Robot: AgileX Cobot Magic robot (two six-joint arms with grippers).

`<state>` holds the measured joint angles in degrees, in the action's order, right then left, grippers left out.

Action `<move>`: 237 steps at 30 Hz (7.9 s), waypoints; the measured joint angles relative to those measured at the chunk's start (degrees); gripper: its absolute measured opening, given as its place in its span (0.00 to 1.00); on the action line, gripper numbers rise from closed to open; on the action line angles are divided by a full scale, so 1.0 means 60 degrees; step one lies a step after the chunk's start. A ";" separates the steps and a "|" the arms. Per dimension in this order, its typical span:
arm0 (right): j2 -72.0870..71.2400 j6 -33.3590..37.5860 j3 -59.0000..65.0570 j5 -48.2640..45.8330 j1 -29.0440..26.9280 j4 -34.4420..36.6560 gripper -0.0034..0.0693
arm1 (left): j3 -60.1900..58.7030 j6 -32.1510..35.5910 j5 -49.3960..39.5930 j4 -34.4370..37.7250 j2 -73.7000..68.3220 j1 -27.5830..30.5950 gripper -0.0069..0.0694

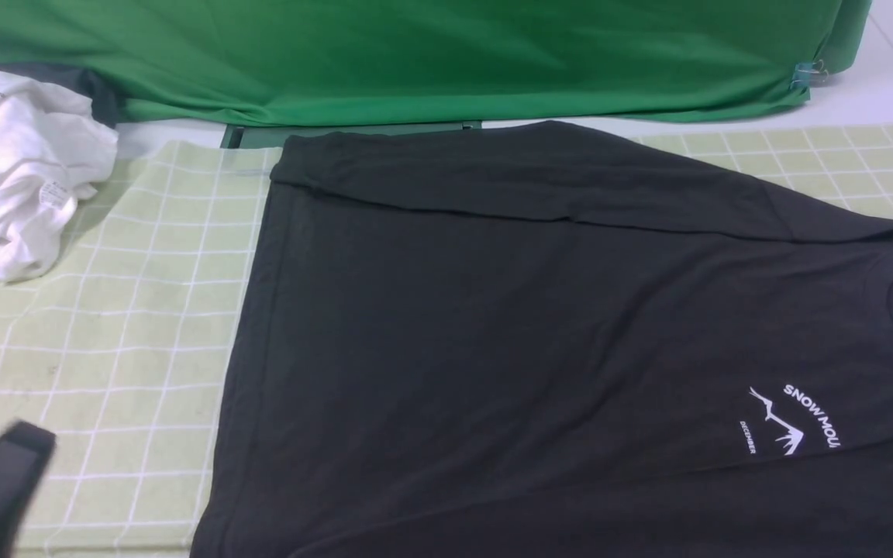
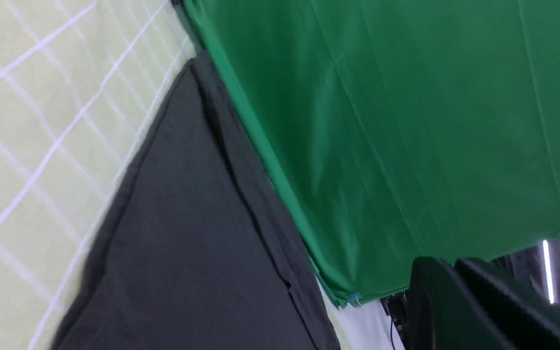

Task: Fold a long-sleeved shirt over a green coffee tablecloth.
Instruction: 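Grasp the left edge of the dark T-shirt lying flat on the table, then fold the left side of the black T-shirt inward over its body, then grab the top left corner of the dark shirt with the left gripper, then fold the left side of the dark shirt inward over its body with the left gripper, then grasp the near edge of the shirt at its hem and shoulder corners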

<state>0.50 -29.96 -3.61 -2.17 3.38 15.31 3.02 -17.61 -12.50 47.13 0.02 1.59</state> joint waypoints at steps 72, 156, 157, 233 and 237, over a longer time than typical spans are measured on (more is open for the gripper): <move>0.8173 0.7774 -0.6889 -0.9937 0.0000 -0.0039 0.15 | 0.8023 0.2467 -0.5518 -0.3466 -1.1117 -0.2379 0.12; 0.8173 0.5690 -0.6899 -0.7724 0.0000 0.0032 0.32 | 1.7736 -0.1051 -0.4640 -0.3815 -2.2187 -0.0975 0.12; 0.8173 0.5663 -0.6899 -0.7857 0.0000 0.0035 0.32 | 1.7736 -0.0977 -0.4885 -0.3525 -2.1890 -0.0965 0.12; 0.8173 0.6587 -0.6899 -0.8167 0.0000 0.0041 0.68 | 1.1028 0.1043 -0.9549 -0.7548 -1.5433 -0.2844 0.53; 0.8173 0.6611 -0.6899 -0.8167 0.0000 0.0084 0.69 | 0.9370 0.0948 -0.9588 -0.7343 -1.5176 -0.2844 0.51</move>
<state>49.54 9.70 -45.00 -51.17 3.38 15.81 59.24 -11.92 -70.03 3.07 -91.04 -15.47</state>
